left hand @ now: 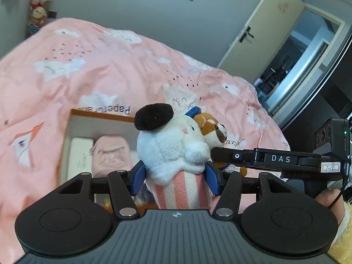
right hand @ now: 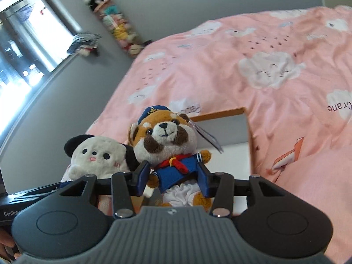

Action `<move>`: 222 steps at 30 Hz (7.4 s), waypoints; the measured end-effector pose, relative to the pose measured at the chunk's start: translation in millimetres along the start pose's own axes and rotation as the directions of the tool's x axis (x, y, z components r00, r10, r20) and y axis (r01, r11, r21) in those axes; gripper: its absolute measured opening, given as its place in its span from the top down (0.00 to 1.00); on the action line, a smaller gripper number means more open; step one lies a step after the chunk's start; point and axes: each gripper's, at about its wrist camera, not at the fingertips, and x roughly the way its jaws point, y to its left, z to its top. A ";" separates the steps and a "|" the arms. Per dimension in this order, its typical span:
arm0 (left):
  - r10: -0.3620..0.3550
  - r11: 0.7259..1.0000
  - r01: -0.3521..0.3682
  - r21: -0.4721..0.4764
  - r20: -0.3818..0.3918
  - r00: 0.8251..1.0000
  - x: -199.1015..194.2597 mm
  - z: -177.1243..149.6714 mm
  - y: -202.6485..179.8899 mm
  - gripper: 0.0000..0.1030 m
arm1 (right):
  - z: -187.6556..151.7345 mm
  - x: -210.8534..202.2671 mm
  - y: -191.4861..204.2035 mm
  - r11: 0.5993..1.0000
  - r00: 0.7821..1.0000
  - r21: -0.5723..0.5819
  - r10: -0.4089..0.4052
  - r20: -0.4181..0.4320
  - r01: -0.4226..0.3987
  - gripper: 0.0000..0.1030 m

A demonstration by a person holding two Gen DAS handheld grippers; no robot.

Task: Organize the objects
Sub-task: 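Carry both plushes over the orange box and lower them inside, then open both grippers to release the plushes into the orange box, then move both grippers back to the yellow tape and orange ball beside the box, then grasp the yellow tape measure with the left gripper and lift it, then grasp the orange crocheted ball with the right gripper while the left gripper holds the yellow tape, then lower the yellow tape and orange ball into the orange box and open both grippers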

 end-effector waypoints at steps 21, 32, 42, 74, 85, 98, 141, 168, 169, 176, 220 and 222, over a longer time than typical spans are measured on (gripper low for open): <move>0.121 0.980 -0.072 0.186 -0.265 0.957 167.5 15.9 34.1 0.37 | 23.0 141.0 -48.2 0.948 0.937 0.122 -0.260 -0.232 0.293 0.49; 0.207 0.955 -0.145 0.258 -0.230 0.951 192.5 7.1 23.9 0.33 | 28.7 165.9 -35.2 0.937 0.912 -0.055 -0.348 -0.217 0.345 0.43; 0.132 0.960 -0.076 0.269 -0.198 0.971 148.2 17.0 20.6 0.35 | 31.9 124.5 -35.4 0.961 0.947 -0.141 -0.260 -0.189 0.236 0.51; 0.251 0.959 -0.184 0.218 -0.338 0.907 193.4 -15.2 23.1 0.70 | -18.3 197.2 -14.7 0.629 0.849 -0.761 -0.479 -0.224 0.155 0.70; 0.371 0.924 -0.365 0.116 -0.042 0.927 126.7 -39.3 -7.5 0.69 | -9.3 142.5 -4.7 0.757 0.916 -0.613 -0.380 -0.130 0.227 0.61; 0.344 0.934 -0.345 0.093 0.027 0.939 56.7 -102.9 -48.4 0.67 | -82.4 12.2 -6.3 0.881 0.925 -0.289 -0.335 0.177 0.375 0.51; 0.075 0.993 -0.093 -0.075 -0.218 0.973 84.2 -171.9 -3.2 0.54 | -155.9 6.1 -47.6 0.918 0.932 -0.165 -0.358 0.053 0.362 0.64; 0.102 0.991 -0.079 0.104 -0.233 0.967 140.9 -182.5 -15.8 0.36 | -123.5 40.2 -64.0 0.969 0.972 -0.144 -0.216 -0.088 0.202 0.61; 0.108 0.990 -0.084 0.109 -0.229 0.967 137.6 -183.0 -16.5 0.37 | -123.9 40.0 -61.4 0.970 0.974 -0.153 -0.206 -0.091 0.190 0.59; 0.191 0.980 -0.179 0.084 -0.178 0.965 91.1 -181.2 -7.8 0.37 | -128.1 62.1 -40.4 0.944 0.958 -0.262 -0.246 -0.148 0.202 0.49; 0.190 0.981 -0.177 -0.076 0.233 0.954 17.8 -78.2 -24.4 0.37 | -57.9 51.3 18.5 0.846 0.948 -0.430 -0.301 0.100 0.314 0.59; 0.211 0.977 -0.200 -0.070 0.217 0.953 28.2 -73.5 -23.4 0.37 | -55.4 65.8 15.6 0.835 0.942 -0.444 -0.325 0.079 0.325 0.58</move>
